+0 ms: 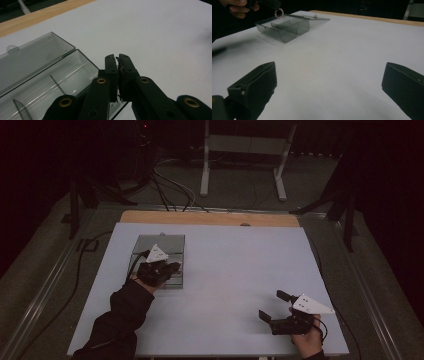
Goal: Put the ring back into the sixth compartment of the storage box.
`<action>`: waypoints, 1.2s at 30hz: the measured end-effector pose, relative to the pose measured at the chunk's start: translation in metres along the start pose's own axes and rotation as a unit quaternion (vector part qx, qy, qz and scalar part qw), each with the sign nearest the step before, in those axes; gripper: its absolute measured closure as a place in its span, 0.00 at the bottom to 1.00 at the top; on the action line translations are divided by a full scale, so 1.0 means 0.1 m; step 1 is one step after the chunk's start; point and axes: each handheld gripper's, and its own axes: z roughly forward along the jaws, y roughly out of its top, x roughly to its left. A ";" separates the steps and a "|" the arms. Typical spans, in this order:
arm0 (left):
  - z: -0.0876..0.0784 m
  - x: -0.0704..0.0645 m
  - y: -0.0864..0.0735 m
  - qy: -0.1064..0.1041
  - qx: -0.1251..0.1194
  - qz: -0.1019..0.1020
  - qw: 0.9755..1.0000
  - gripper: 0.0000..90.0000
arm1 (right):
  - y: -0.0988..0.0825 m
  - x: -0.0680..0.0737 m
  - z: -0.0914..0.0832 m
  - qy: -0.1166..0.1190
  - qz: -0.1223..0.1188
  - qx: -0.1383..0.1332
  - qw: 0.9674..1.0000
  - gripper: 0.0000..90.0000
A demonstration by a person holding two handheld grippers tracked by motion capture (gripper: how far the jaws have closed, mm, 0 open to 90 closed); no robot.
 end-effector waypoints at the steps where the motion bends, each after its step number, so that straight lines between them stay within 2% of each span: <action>1: -0.01 0.02 -0.01 0.001 0.000 -0.001 1.000 0.98 | 0.00 0.00 0.00 0.000 0.000 0.000 1.000 0.00; 18: 0.04 0.17 -0.14 0.009 0.018 -0.023 1.000 0.98 | 0.00 0.00 0.01 0.000 -0.001 0.001 1.000 0.00; 36: 0.20 0.21 -0.24 0.006 0.052 -0.031 0.998 0.98 | 0.00 0.00 0.00 0.000 -0.001 0.000 1.000 0.00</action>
